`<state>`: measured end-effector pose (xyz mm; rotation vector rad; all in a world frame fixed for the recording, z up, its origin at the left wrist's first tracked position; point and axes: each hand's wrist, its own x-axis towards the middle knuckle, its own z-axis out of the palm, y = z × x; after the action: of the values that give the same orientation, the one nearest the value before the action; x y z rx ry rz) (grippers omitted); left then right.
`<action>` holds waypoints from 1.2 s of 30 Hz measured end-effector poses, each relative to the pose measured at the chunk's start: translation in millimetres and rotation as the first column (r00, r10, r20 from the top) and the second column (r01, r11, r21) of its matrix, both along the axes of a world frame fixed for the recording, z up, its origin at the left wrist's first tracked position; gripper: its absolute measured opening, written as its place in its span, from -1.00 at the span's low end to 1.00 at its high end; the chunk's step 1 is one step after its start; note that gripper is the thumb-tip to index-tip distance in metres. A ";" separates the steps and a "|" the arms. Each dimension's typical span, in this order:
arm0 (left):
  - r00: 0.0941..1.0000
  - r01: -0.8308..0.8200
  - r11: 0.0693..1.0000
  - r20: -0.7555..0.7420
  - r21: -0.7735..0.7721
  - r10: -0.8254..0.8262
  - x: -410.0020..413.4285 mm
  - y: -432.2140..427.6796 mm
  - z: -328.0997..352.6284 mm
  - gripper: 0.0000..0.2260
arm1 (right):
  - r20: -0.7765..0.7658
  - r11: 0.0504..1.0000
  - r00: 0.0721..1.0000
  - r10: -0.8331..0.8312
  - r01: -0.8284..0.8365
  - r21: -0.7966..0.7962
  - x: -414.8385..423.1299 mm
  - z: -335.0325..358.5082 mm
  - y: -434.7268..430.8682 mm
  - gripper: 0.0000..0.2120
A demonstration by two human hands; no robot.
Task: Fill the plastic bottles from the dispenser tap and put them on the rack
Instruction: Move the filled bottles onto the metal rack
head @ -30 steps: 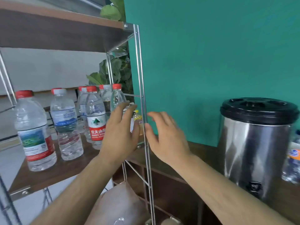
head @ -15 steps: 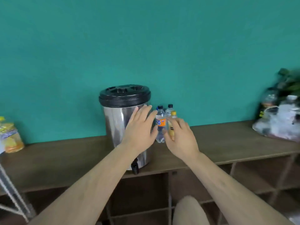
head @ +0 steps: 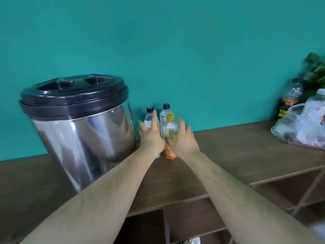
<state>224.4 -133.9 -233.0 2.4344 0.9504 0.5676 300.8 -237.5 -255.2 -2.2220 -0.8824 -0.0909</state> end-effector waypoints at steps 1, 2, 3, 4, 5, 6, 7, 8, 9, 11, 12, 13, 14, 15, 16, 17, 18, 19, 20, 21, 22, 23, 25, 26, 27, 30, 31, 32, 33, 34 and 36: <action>0.998 -0.041 0.999 0.052 -0.024 0.042 10.9 5.0 -4.0 -0.06 | -0.033 1.000 0.999 0.014 -0.014 0.016 8.4 -4.2 8.1 -0.12; 0.988 -0.078 0.996 0.133 -0.042 0.083 21.1 10.3 -7.4 -0.03 | -0.074 0.998 0.997 0.032 -0.028 0.047 16.1 -8.4 15.6 -0.07; 0.966 -0.108 0.992 0.228 -0.063 0.120 30.3 15.6 -10.5 -0.02 | -0.114 0.996 0.992 0.048 -0.039 0.080 22.6 -13.2 22.4 -0.04; 0.935 -0.130 0.987 0.318 -0.097 0.155 38.9 20.3 -13.4 -0.02 | -0.138 0.993 0.988 0.063 -0.049 0.103 28.1 -18.3 28.4 -0.04; 0.906 -0.141 0.979 0.379 -0.144 0.187 46.1 24.4 -15.9 -0.03 | -0.141 0.991 0.987 0.073 -0.056 0.120 32.2 -24.0 33.8 -0.07; 0.887 -0.147 0.969 0.408 -0.197 0.217 52.5 27.4 -18.7 -0.05 | -0.130 0.989 0.988 0.078 -0.060 0.138 35.2 -29.9 38.1 -0.11; 0.879 -0.156 0.959 0.410 -0.238 0.245 57.5 29.3 -22.5 -0.08 | -0.117 0.985 0.990 0.078 -0.059 0.160 37.2 -35.1 41.5 -0.15; 0.879 -0.172 0.951 0.396 -0.257 0.265 60.8 30.7 -26.7 -0.14 | -0.105 0.982 0.992 0.076 -0.056 0.181 38.5 -39.1 43.9 -0.18; 0.884 -0.186 0.950 0.380 -0.250 0.273 62.1 31.2 -30.9 -0.20 | -0.099 0.979 0.992 0.076 -0.056 0.195 39.4 -41.9 45.5 -0.20; 0.899 -0.189 0.962 0.359 -0.196 0.250 59.7 30.1 -37.5 -0.28 | -0.091 0.977 0.992 0.085 -0.065 0.203 40.2 -45.5 44.0 -0.21; 0.908 -0.178 0.969 0.350 -0.172 0.229 57.3 28.6 -39.3 -0.30 | -0.084 0.977 0.992 0.089 -0.071 0.201 40.4 -46.9 40.9 -0.20; 0.917 -0.164 0.974 0.340 -0.156 0.209 53.7 25.5 -40.0 -0.31 | -0.074 0.977 0.993 0.092 -0.075 0.198 39.6 -48.4 35.7 -0.19; 0.925 -0.146 0.979 0.332 -0.140 0.185 49.1 21.1 -40.0 -0.31 | -0.062 0.978 0.994 0.092 -0.079 0.196 37.5 -50.3 28.9 -0.17; 0.933 -0.120 0.985 0.326 -0.122 0.154 43.2 15.2 -39.7 -0.31 | -0.051 0.977 0.995 0.089 -0.078 0.198 34.1 -52.5 20.7 -0.16; 0.938 -0.088 0.991 0.326 -0.104 0.118 35.3 7.7 -39.8 -0.31 | -0.047 0.977 0.995 0.084 -0.073 0.202 28.7 -54.5 11.4 -0.15; 0.941 -0.053 0.995 0.330 -0.090 0.080 25.9 -1.2 -40.3 -0.31 | -0.046 0.976 0.996 0.075 -0.064 0.208 22.0 -55.9 1.1 -0.13; 0.942 -0.021 0.997 0.333 -0.081 0.047 15.6 -11.4 -40.9 -0.32 | -0.045 0.976 0.997 0.063 -0.052 0.214 13.8 -57.4 -10.0 -0.13; 0.944 0.004 0.997 0.331 -0.075 0.021 4.6 -22.0 -41.1 -0.32 | -0.041 0.974 0.998 0.048 -0.037 0.223 4.2 -58.6 -21.7 -0.12; 0.946 0.024 0.997 0.323 -0.074 0.001 -7.2 -32.5 -40.4 -0.33 | -0.033 0.971 0.999 0.036 -0.027 0.237 -6.4 -59.4 -33.9 -0.12; 0.950 0.040 0.996 0.312 -0.077 -0.014 -20.2 -43.3 -39.3 -0.33 | -0.023 0.967 0.999 0.032 -0.025 0.254 -18.5 -60.4 -46.8 -0.13; 0.952 0.055 0.996 0.304 -0.077 -0.030 -34.1 -54.1 -37.5 -0.33 | -0.007 0.962 0.999 0.033 -0.030 0.272 -31.0 -60.9 -59.7 -0.13; 0.951 0.075 0.994 0.305 -0.076 -0.048 -49.8 -65.0 -36.0 -0.34 | 0.010 0.958 0.999 0.035 -0.037 0.284 -43.8 -61.2 -72.6 -0.14; 0.945 0.109 0.991 0.317 -0.071 -0.081 -85.2 -85.0 -33.6 -0.36 | 0.031 0.953 0.999 0.032 -0.040 0.301 -69.6 -60.0 -94.6 -0.15; 0.943 0.115 0.991 0.322 -0.069 -0.087 -104.9 -94.2 -32.1 -0.37 | 0.038 0.950 0.999 0.033 -0.043 0.310 -82.8 -57.7 -103.1 -0.15; 0.941 0.118 0.991 0.327 -0.068 -0.090 -125.3 -102.7 -30.8 -0.37 | 0.050 0.945 0.998 0.039 -0.053 0.323 -96.7 -53.9 -109.8 -0.15; 0.932 0.110 0.993 0.352 -0.047 -0.087 -187.4 -120.3 -20.2 -0.35 | 0.086 0.924 0.992 0.095 -0.120 0.362 -140.6 -34.2 -120.2 -0.17; 0.929 0.097 0.995 0.361 -0.037 -0.077 -208.3 -123.1 -14.2 -0.33 | 0.097 0.917 0.987 0.126 -0.153 0.368 -155.2 -26.4 -120.2 -0.17; 0.928 0.080 0.997 0.368 -0.025 -0.065 -229.5 -124.6 -7.3 -0.33 | 0.110 0.909 0.981 0.160 -0.190 0.370 -170.2 -18.7 -118.7 -0.17; 0.927 0.058 0.998 0.371 -0.010 -0.050 -251.2 -124.8 -0.5 -0.33 | 0.124 0.900 0.972 0.198 -0.230 0.371 -185.8 -11.1 -115.8 -0.16; 0.927 0.031 0.999 0.374 0.007 -0.031 -273.8 -123.9 7.3 -0.33 | 0.140 0.887 0.961 0.238 -0.273 0.371 -202.6 -3.4 -111.6 -0.17; 0.923 -0.022 0.999 0.385 0.023 0.012 -318.9 -121.3 20.6 -0.35 | 0.169 0.855 0.931 0.325 -0.365 0.369 -236.6 11.1 -101.3 -0.20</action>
<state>-94.5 -255.3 -212.4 2.2179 0.7997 1.0262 64.2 -338.8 -244.1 -1.6683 -1.1932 -0.1950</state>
